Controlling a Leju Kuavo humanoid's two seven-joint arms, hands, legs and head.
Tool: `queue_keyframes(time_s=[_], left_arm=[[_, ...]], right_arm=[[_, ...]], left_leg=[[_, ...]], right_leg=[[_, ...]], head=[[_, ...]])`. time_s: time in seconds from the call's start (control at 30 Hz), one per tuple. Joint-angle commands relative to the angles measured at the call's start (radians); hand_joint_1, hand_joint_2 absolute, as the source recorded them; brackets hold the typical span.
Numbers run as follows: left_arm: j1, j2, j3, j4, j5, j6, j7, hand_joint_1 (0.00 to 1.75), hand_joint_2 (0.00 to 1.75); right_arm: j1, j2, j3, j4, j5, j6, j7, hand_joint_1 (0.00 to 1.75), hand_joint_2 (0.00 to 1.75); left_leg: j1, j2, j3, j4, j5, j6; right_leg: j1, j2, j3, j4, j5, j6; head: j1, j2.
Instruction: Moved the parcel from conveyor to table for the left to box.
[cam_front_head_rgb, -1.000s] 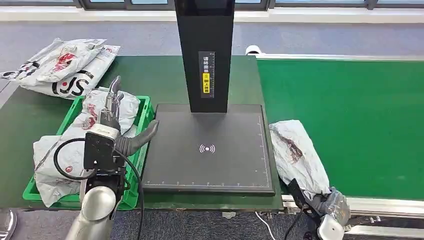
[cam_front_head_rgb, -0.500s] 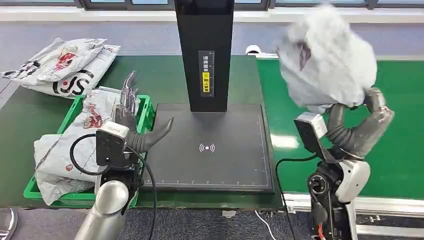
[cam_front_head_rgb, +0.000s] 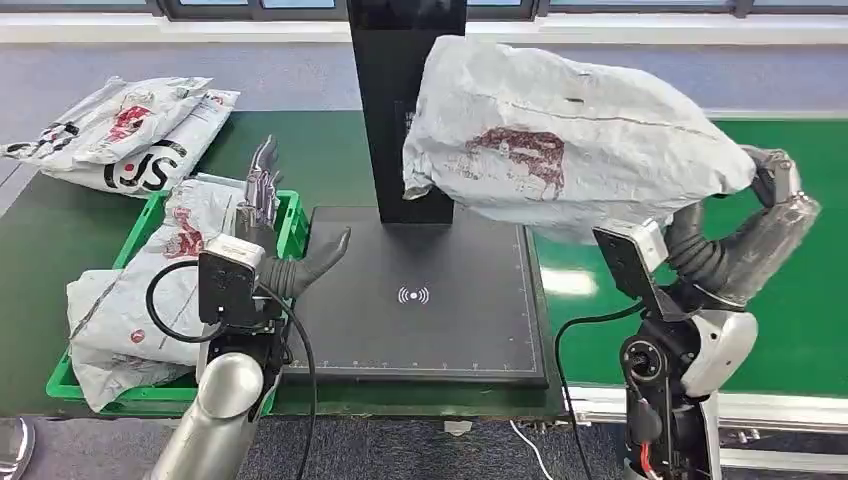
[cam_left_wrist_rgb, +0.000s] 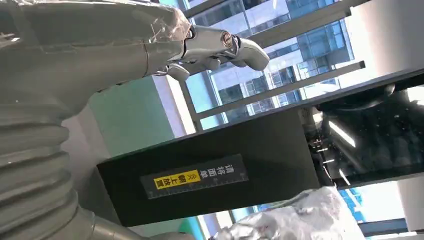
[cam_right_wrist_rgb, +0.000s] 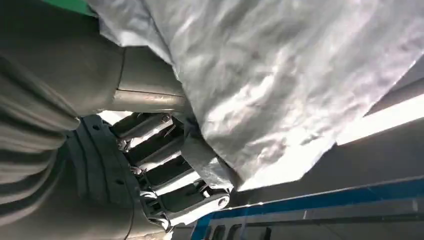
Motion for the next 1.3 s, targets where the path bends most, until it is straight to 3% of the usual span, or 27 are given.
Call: queue_keyframes(time_s=[0.03, 0.33, 0.43, 0.53, 0.7, 1.3], left_arm=[[-0.029, 0.011, -0.041, 0.053, 0.005, 0.005, 0.001, 0.0, 1.75], [-0.029, 0.011, -0.041, 0.053, 0.005, 0.005, 0.001, 0.0, 1.75], [-0.017, 0.009, -0.035, 0.024, -0.001, 0.008, -0.002, 0.0, 1.75], [-0.029, 0.008, -0.038, 0.023, -0.001, -0.007, 0.003, 0.0, 1.75], [-0.056, 0.012, -0.052, 0.048, 0.01, -0.018, 0.003, 0.0, 1.75], [-0.066, 0.012, -0.057, 0.052, 0.022, -0.023, 0.003, 0.0, 1.75]], right_arm=[[-0.039, 0.0, 0.002, 0.03, -0.005, 0.002, 0.0, 1.75, 1.75], [-0.039, 0.0, 0.002, 0.03, -0.005, 0.002, 0.0, 1.75, 1.75], [-0.074, -0.069, 0.153, 0.168, -0.133, 0.107, 0.077, 1.75, 1.75], [-0.11, -0.078, 0.241, 0.287, -0.213, 0.196, 0.111, 1.75, 1.75], [-0.146, -0.07, 0.331, 0.448, -0.215, 0.225, 0.121, 1.75, 1.75], [-0.148, -0.066, 0.367, 0.485, -0.206, 0.242, 0.142, 1.75, 1.75]], left_leg=[[0.0, 0.0, 0.001, 0.0, 0.0, 0.0], [0.0, 0.0, 0.001, 0.0, 0.0, 0.0], [0.001, 0.001, 0.002, -0.002, 0.0, 0.0], [0.001, 0.007, 0.003, -0.001, -0.001, 0.0], [0.001, 0.003, 0.003, -0.002, 0.001, 0.0], [0.002, 0.0, 0.001, -0.001, 0.001, -0.001]], right_leg=[[0.001, -0.001, 0.001, -0.001, 0.0, 0.0], [0.0, -0.001, 0.001, 0.0, 0.0, 0.0], [0.001, 0.0, 0.003, -0.002, 0.001, -0.001], [0.002, 0.005, 0.002, -0.002, 0.002, -0.001], [0.002, 0.001, 0.002, -0.002, 0.001, -0.001], [0.002, -0.001, 0.002, -0.002, 0.001, -0.001]], head=[[0.0, 0.0], [0.0, 0.0], [0.0, 0.0], [0.0, 0.0], [0.0, 0.0], [0.0, 0.0]])
